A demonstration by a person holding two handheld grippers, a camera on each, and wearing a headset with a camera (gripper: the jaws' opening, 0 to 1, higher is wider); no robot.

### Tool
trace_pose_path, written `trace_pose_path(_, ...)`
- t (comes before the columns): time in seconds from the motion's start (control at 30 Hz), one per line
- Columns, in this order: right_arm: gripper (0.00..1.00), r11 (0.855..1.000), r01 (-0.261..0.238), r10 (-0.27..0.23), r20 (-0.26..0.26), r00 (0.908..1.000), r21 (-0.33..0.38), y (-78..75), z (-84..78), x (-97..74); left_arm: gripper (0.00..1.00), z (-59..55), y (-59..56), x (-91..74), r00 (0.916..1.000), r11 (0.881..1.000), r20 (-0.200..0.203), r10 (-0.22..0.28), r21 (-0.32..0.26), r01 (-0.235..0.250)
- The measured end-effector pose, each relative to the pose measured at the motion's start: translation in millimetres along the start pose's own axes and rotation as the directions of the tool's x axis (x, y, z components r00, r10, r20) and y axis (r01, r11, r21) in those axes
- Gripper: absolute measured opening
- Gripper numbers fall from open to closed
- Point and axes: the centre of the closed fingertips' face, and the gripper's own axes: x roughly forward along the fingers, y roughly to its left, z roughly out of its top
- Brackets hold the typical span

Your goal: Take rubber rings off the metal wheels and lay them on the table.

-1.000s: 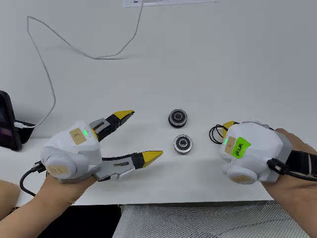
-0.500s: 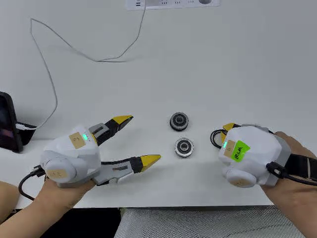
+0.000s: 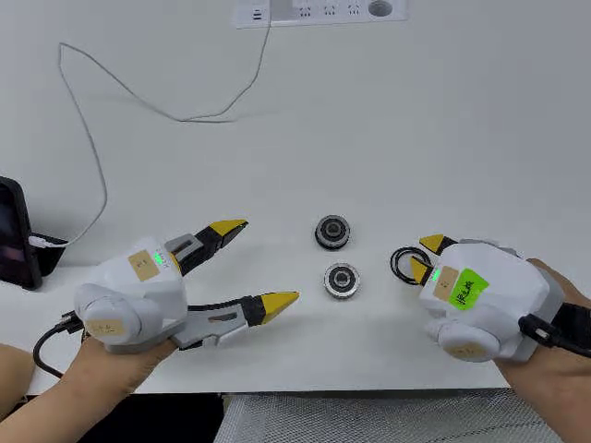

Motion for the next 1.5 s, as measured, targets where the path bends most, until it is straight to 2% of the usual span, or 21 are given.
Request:
trace_pose_path(0.1, 0.14, 0.999, -0.003, 0.002, 0.019, 0.9998, 0.036, -0.2, 4.4, 0.2, 0.65, 1.3, 0.5, 1.5, 1.0000, 1.000, 0.002, -0.003, 0.004, 0.003)
trace_pose_path(0.13, 0.14, 0.997, -0.006, 0.003, 0.041, 0.9992, 0.082, 0.3, 7.9, 0.2, 0.64, 2.2, 0.4, 2.4, 1.0000, 1.000, 0.003, -0.005, 0.004, 0.005)
trace_pose_path(0.27, 0.17, 0.987, -0.024, 0.009, 0.094, 0.9956, 0.161, -1.0, 17.7, -0.5, 0.62, 5.5, 0.6, 5.3, 0.9999, 1.000, 0.007, -0.007, 0.007, 0.007)
trace_pose_path(0.3, 0.17, 0.978, -0.030, 0.008, 0.105, 0.9944, 0.204, -1.8, 19.6, -0.5, 0.62, 6.6, 0.9, 6.3, 0.9999, 1.000, 0.011, -0.009, 0.008, 0.008)
trace_pose_path(0.37, 0.19, 0.971, -0.048, 0.019, 0.126, 0.9919, 0.233, -1.5, 23.0, 0.3, 0.61, 7.0, 0.5, 8.2, 0.9999, 1.000, 0.007, -0.012, 0.009, 0.012)
trace_pose_path(0.43, 0.20, 0.954, -0.061, 0.016, 0.152, 0.9882, 0.294, -3.2, 27.4, 0.6, 0.58, 6.0, 0.7, 10.3, 0.9999, 1.000, -0.002, -0.015, 0.014, 0.015)
trace_pose_path(0.47, 0.21, 0.940, -0.072, 0.015, 0.170, 0.9853, 0.334, -4.0, 30.5, 0.6, 0.58, 6.0, 0.0, 11.4, 0.9998, 1.000, -0.005, -0.017, 0.016, 0.018)
trace_pose_path(0.53, 0.22, 0.938, -0.076, 0.017, 0.176, 0.9842, 0.338, -5.1, 31.6, 0.9, 0.57, 6.9, -0.8, 12.4, 0.9998, 1.000, -0.005, -0.020, 0.021, 0.020)
trace_pose_path(0.73, 0.27, 0.913, -0.137, 0.051, 0.227, 0.9727, 0.385, 1.6, 40.5, 3.9, 0.53, 8.7, 1.3, 17.0, 0.9997, 0.999, -0.010, -0.021, 0.030, 0.021)
trace_pose_path(0.87, 0.28, 0.909, -0.148, 0.062, 0.226, 0.9722, 0.389, 5.1, 40.7, 6.5, 0.50, 10.2, 3.1, 20.6, 0.9997, 0.999, -0.011, -0.023, 0.036, 0.024)
trace_pose_path(1.2, 0.27, 0.888, -0.168, 0.072, 0.231, 0.9702, 0.428, 7.9, 43.5, 13.1, 0.41, 17.8, 1.5, 37.7, 0.9992, 0.997, -0.019, -0.036, 0.064, 0.037)
trace_pose_path(1.3, 0.27, 0.877, -0.174, 0.073, 0.234, 0.9695, 0.448, 8.1, 43.8, 15.2, 0.39, 19.0, 0.6, 44.9, 0.9987, 0.996, -0.027, -0.043, 0.076, 0.045)
trace_pose_path(1.43, 0.26, 0.873, -0.178, 0.075, 0.235, 0.9691, 0.453, 8.6, 44.1, 16.3, 0.37, 18.3, 0.9, 52.2, 0.9981, 0.995, -0.046, -0.042, 0.086, 0.045)
trace_pose_path(1.5, 0.26, 0.866, -0.182, 0.077, 0.235, 0.9688, 0.466, 9.3, 43.8, 18.0, 0.35, 19.5, 0.7, 55.7, 0.9980, 0.996, -0.046, -0.044, 0.081, 0.048)
